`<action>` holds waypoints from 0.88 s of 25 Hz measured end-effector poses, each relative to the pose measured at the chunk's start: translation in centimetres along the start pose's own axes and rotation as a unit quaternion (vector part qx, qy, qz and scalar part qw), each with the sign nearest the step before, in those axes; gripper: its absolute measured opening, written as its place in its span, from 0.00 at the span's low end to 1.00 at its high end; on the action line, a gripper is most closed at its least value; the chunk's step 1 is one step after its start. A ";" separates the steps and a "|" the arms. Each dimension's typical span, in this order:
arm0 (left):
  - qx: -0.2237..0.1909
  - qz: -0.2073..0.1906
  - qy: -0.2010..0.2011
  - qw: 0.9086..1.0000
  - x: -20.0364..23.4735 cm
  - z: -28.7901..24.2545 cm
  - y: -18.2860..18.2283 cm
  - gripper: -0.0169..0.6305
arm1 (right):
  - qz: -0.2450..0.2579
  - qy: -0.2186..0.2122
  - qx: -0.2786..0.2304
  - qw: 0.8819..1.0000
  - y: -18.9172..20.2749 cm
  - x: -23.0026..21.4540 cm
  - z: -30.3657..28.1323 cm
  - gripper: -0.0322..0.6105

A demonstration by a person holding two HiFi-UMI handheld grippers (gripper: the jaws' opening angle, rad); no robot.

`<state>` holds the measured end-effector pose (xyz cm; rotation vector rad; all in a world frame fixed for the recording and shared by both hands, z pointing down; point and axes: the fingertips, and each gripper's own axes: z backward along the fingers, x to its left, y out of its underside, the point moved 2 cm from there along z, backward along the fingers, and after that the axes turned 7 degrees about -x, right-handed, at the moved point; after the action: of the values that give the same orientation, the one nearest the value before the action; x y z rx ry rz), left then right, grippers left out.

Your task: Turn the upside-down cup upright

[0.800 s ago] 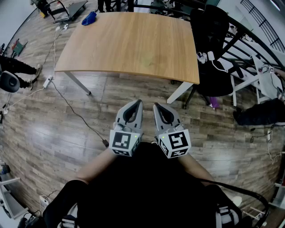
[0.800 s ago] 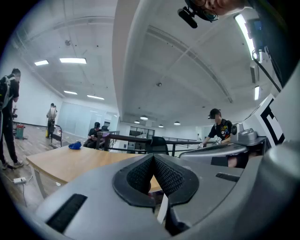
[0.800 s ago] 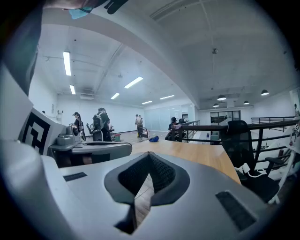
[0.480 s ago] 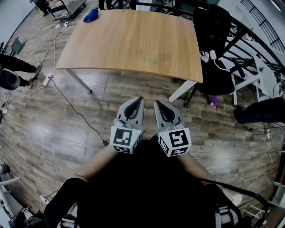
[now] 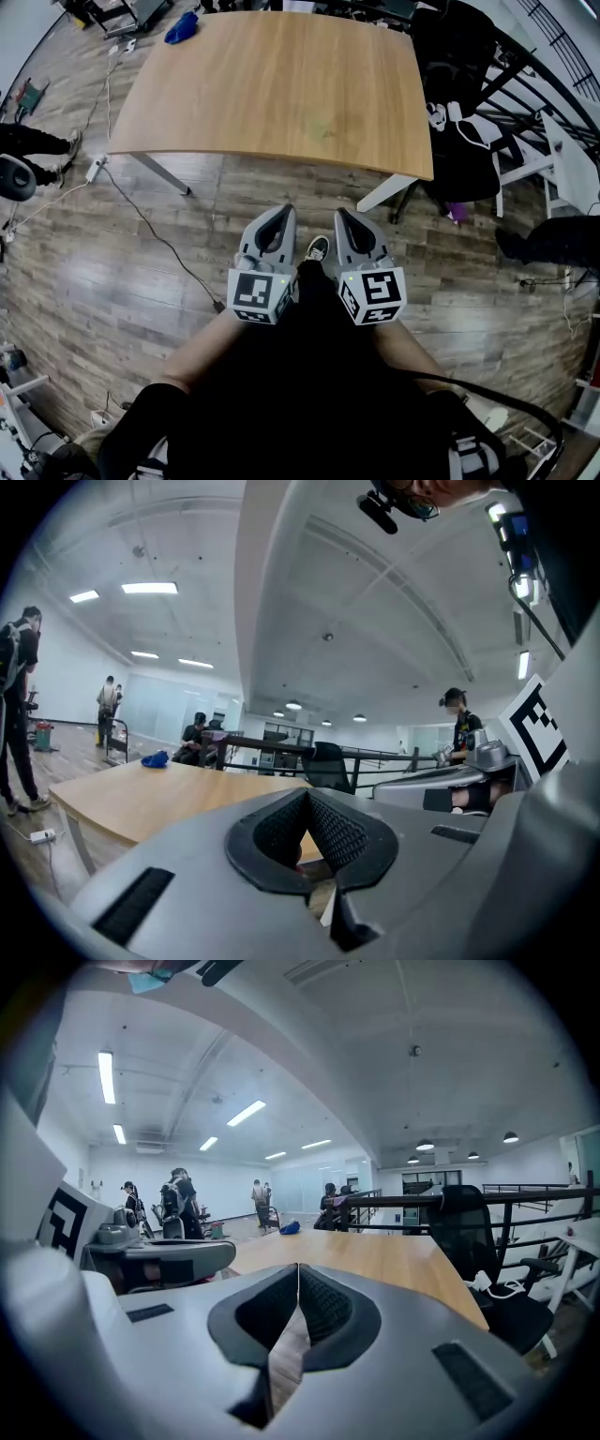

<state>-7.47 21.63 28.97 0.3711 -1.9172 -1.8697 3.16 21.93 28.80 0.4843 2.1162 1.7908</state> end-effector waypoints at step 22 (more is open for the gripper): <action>0.096 -0.011 -0.057 0.994 16.7 -27.9 12.5 0.03 | 0.005 -0.118 0.140 0.983 12.2 -14.5 -31.2 0.52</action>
<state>-7.25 -10.13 43.19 0.3519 -2.1874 -1.7580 2.39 -10.16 46.25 0.7397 2.2037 1.3655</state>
